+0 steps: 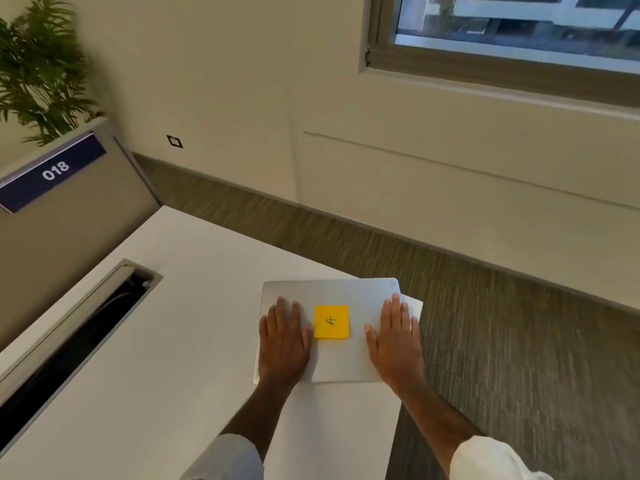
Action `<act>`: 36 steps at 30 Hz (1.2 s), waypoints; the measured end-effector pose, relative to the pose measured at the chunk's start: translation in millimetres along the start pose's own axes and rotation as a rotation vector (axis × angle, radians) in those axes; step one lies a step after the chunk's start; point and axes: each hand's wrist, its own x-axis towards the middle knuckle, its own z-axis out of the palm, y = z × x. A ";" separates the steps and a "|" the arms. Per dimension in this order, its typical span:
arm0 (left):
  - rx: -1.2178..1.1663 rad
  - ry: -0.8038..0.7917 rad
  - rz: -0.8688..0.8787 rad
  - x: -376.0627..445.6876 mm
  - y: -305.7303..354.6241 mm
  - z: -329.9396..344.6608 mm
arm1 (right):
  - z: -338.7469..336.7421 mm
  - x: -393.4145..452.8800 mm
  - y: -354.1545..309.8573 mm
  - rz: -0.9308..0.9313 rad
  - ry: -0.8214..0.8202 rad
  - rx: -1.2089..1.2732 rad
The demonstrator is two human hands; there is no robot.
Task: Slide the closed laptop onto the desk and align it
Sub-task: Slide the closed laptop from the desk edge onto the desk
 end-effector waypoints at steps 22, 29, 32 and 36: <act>-0.208 -0.046 -0.518 25.8 11.8 3.1 | 1.0 23.6 10.9 0.161 -0.012 -0.009; -0.396 -0.067 -0.601 29.4 2.6 -4.4 | 9.9 23.4 13.2 0.166 0.049 0.107; -0.506 -0.053 -0.632 35.7 -7.2 -6.8 | 6.7 23.4 13.8 0.181 0.068 0.162; -0.659 -0.021 -0.647 32.8 -12.4 -4.1 | 6.8 20.8 21.5 0.187 0.078 0.216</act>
